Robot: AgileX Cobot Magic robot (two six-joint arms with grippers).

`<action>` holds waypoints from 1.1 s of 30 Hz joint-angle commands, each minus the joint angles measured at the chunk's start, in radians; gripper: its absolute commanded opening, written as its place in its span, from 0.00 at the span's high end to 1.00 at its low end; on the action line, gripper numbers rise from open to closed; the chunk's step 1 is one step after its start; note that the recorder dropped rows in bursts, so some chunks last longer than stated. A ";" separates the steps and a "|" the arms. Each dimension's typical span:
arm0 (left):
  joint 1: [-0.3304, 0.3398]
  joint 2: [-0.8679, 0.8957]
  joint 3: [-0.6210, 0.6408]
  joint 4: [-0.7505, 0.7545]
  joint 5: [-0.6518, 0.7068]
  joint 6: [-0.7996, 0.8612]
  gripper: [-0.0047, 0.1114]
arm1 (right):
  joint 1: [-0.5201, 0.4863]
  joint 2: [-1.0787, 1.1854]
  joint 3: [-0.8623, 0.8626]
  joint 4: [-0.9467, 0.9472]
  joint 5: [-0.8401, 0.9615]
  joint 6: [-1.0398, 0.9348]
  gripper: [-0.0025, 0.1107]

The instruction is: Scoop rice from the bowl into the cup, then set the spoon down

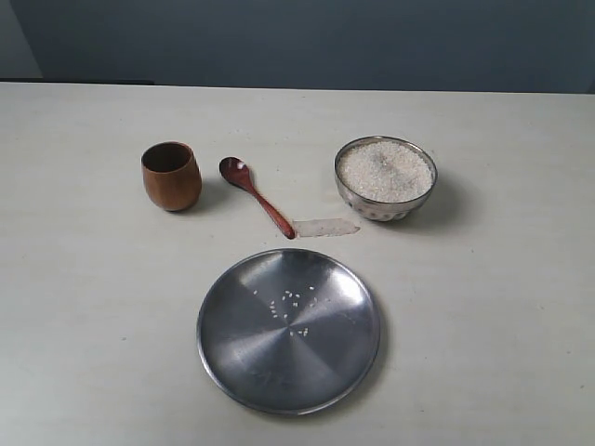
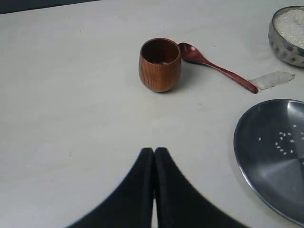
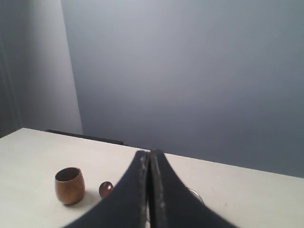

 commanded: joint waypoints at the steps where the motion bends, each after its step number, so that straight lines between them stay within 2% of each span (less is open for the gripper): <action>1: -0.007 0.002 -0.006 0.000 0.000 -0.001 0.96 | 0.002 -0.002 -0.037 -0.107 0.035 0.108 0.98; 4: -0.007 0.002 -0.006 0.000 0.000 -0.001 0.96 | 0.036 -0.002 -0.061 -0.177 0.038 0.094 0.98; 7: -0.007 0.002 -0.006 0.000 0.000 -0.001 0.96 | 0.059 -0.002 -0.081 -0.167 0.035 -0.047 0.98; 9: -0.007 0.002 -0.006 0.000 0.000 -0.001 0.96 | 0.081 0.000 -0.090 -0.115 0.035 -0.186 0.98; 12: -0.007 0.002 -0.006 0.000 0.000 -0.001 0.96 | 0.137 0.037 -0.094 0.064 0.077 -0.393 0.98; 30: -0.007 0.002 -0.006 0.000 0.000 -0.001 0.96 | 0.151 0.136 -0.094 0.385 0.130 -0.445 0.98; 33: -0.007 0.002 -0.006 0.000 0.000 -0.001 0.96 | 0.151 0.153 -0.104 0.364 0.167 -0.445 0.98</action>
